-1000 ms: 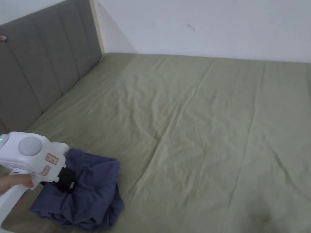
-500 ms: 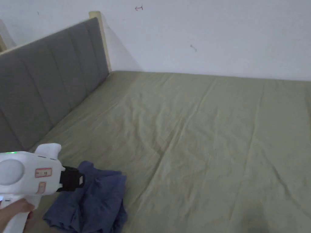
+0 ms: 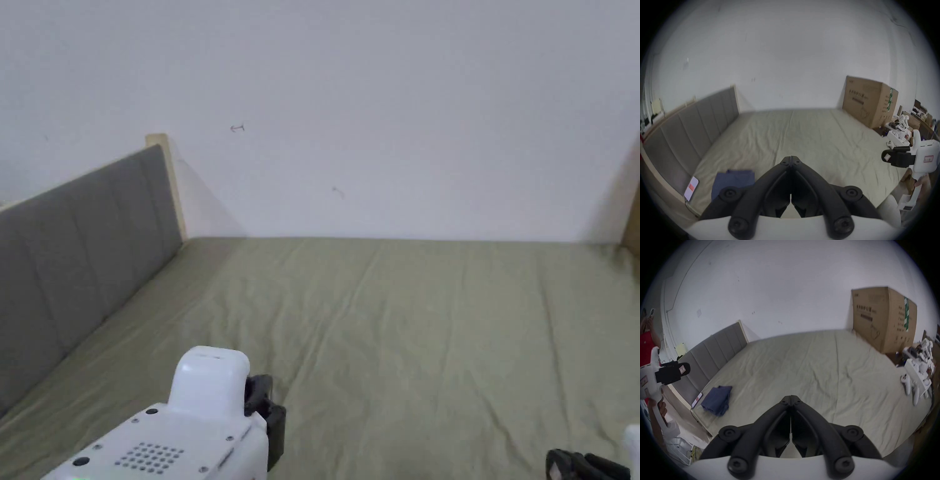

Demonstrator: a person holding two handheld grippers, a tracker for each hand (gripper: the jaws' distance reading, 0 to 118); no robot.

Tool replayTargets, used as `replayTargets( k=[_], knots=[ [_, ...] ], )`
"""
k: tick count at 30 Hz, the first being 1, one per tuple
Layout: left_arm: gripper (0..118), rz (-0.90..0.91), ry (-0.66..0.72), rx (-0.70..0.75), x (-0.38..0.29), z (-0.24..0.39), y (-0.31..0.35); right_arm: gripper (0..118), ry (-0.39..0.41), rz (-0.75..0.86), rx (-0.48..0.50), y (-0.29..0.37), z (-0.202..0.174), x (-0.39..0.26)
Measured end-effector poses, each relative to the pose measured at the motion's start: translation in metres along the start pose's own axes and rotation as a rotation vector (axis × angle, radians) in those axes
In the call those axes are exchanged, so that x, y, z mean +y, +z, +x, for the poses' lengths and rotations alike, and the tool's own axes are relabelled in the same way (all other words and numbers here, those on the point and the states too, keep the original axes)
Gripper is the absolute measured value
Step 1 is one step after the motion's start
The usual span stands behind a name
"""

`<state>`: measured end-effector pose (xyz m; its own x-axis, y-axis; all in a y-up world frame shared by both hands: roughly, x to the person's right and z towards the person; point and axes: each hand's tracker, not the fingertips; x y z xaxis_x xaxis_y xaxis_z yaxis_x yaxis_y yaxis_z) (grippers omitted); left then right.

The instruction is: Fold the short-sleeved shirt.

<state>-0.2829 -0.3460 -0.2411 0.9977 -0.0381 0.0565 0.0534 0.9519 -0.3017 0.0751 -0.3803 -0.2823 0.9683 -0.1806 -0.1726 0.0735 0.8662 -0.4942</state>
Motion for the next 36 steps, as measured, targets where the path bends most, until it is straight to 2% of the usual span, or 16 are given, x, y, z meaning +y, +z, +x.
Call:
replayTargets(
  k=[4,7,10,11,12,13,14,15,16,17,21,26,27,29,32,36],
  knots=[
    [0,0.195,-0.037,0.020,0.015,0.033,0.031,0,0.033,0.129,-0.014,0.034,-0.029,0.033],
    [0,0.250,-0.081,0.081,0.029,0.045,0.044,0,0.059,0.217,-0.030,0.058,-0.046,0.056],
    [0,0.260,-0.062,0.087,0.036,0.047,0.048,1,0.079,0.290,-0.059,0.078,-0.061,0.068],
    [0,0.258,-0.058,0.076,0.038,0.045,0.050,4,0.087,0.299,-0.068,0.083,-0.064,0.071],
    [5,0.250,-0.050,0.063,0.040,0.043,0.051,15,0.102,0.316,-0.073,0.087,-0.068,0.072],
    [16,0.245,-0.034,0.058,0.040,0.042,0.052,30,0.115,0.328,-0.083,0.092,-0.071,0.073],
    [37,0.245,-0.019,0.055,0.040,0.042,0.052,53,0.126,0.334,-0.096,0.095,-0.075,0.074],
    [75,0.239,-0.003,0.061,0.040,0.041,0.053,86,0.133,0.334,-0.105,0.092,-0.064,0.076],
    [101,0.220,0.008,0.059,0.041,0.039,0.052,102,0.129,0.333,-0.106,0.092,-0.062,0.076],
    [114,0.201,0.038,0.052,0.040,0.038,0.050,110,0.123,0.335,-0.109,0.094,-0.061,0.076],
    [116,0.161,0.119,0.087,0.037,0.038,0.052,112,0.090,0.343,-0.098,0.099,-0.063,0.077],
    [115,0.024,0.186,0.015,0.037,0.034,0.046,112,0.104,0.342,-0.129,0.094,-0.048,0.077],
    [115,0.019,0.176,0.034,0.039,0.036,0.045,112,0.108,0.343,-0.133,0.086,-0.032,0.075],
    [115,-0.013,0.123,0.092,0.043,0.039,0.046,112,0.108,0.337,-0.134,0.082,-0.025,0.076],
    [115,0.032,-0.001,0.186,0.046,0.044,0.043,112,0.103,0.326,-0.133,0.074,-0.016,0.075],
    [115,0.044,0.064,0.154,0.048,0.041,0.042,112,0.107,0.311,-0.136,0.065,-0.010,0.073]
  ],
)
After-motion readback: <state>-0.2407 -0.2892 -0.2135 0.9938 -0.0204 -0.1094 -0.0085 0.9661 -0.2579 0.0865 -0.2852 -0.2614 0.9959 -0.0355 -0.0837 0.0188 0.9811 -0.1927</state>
